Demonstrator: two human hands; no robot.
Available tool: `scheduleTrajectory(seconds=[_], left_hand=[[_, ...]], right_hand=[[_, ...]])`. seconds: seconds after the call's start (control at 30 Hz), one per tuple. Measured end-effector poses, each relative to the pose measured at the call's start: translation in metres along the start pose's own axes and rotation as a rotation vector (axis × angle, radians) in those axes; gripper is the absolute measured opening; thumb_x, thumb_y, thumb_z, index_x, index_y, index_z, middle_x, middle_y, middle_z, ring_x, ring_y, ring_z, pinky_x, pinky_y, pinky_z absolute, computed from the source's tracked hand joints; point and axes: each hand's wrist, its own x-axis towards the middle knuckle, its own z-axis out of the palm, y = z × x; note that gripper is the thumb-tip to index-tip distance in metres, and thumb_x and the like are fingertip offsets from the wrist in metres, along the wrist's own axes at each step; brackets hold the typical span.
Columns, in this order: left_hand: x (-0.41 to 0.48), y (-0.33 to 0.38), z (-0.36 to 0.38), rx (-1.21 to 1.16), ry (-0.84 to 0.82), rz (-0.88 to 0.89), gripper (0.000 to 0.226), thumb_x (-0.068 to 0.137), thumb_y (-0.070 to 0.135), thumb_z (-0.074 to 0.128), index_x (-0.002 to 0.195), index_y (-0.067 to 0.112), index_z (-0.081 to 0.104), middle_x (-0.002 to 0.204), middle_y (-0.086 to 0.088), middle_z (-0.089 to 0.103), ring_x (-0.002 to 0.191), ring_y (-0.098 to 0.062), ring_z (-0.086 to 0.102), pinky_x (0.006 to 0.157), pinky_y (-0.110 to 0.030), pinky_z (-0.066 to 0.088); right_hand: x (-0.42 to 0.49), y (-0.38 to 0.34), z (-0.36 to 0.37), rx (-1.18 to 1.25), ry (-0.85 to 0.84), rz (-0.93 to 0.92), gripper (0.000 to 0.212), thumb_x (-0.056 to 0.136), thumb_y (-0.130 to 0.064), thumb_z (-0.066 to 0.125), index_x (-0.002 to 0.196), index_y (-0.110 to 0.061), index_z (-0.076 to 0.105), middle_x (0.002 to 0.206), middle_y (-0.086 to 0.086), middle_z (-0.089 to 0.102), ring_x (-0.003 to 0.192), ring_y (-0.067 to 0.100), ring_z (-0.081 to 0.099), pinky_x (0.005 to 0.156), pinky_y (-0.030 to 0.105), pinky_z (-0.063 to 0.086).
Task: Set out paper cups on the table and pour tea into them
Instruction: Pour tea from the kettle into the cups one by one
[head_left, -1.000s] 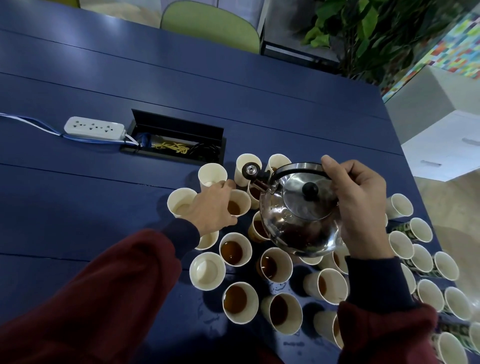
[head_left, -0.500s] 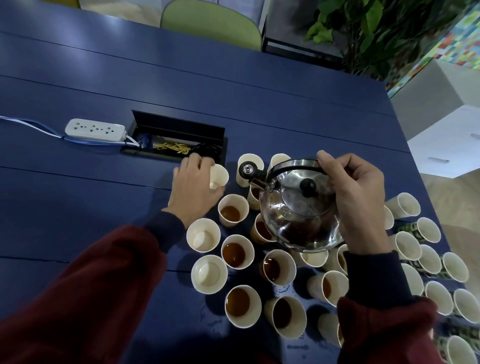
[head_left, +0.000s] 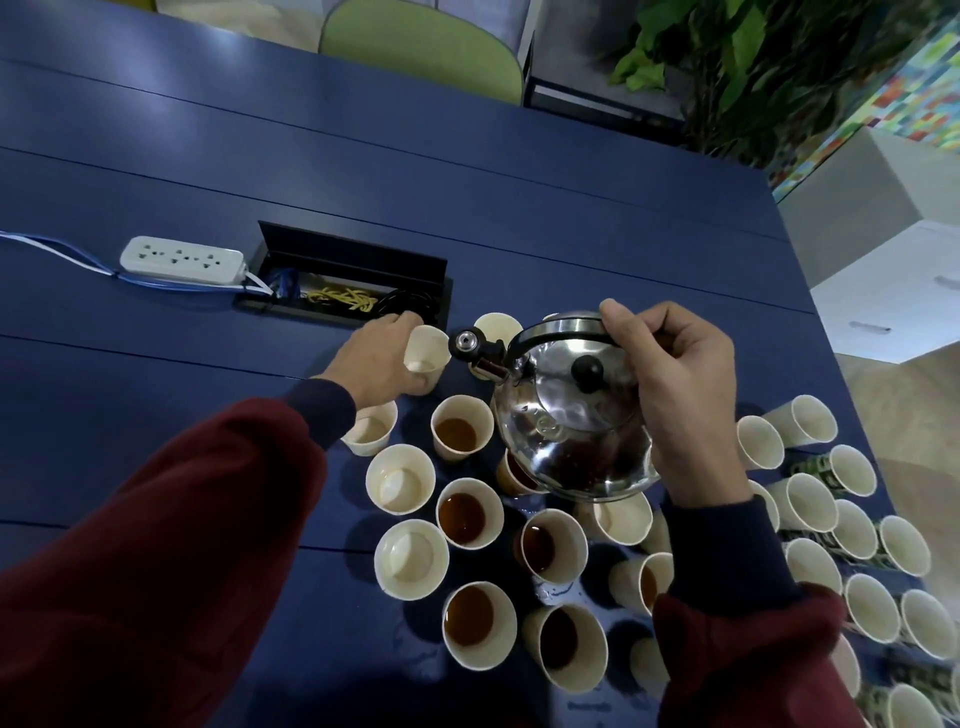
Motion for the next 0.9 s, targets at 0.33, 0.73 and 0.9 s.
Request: scheduleTrajectory(seconds=[0.33,0.73,0.9], left_hand=[[-0.072,0.029,-0.043,-0.113,0.298,0.254,0.060,0.068,0.024,0.081,0.123,0.021,0.055,0.112,-0.001,0.062,0.102,-0.023,0.058,0.087,-0.044,0.050],[-0.157,0.028,-0.048,-0.654,0.288,0.116,0.058,0.067,0.028,0.089,0.116,0.034,0.059,0.105,0.011,0.070,0.099,-0.012,0.066,0.088,-0.040,0.056],[-0.169,0.024,-0.044,-0.746,0.281,0.075,0.058,0.066,0.021,0.093,0.116,0.025,0.063,0.106,0.010,0.071,0.100,-0.006,0.066,0.082,-0.016,0.049]], right_hand=[[-0.024,-0.032,0.008,0.051,-0.019,-0.061,0.038,0.087,-0.033,0.077,0.067,-0.007,0.057,0.065,0.009,0.052,0.063,0.021,0.049,0.064,0.034,0.044],[-0.072,-0.074,0.023,-0.008,-0.077,-0.186,0.050,0.086,-0.034,0.078,0.072,0.007,0.054,0.064,0.013,0.049,0.061,0.022,0.045,0.062,0.034,0.042],[-0.086,-0.085,0.032,-0.105,-0.088,-0.221,0.048,0.084,-0.038,0.079,0.069,0.001,0.054,0.059,0.006,0.048,0.057,0.019,0.044,0.059,0.033,0.040]])
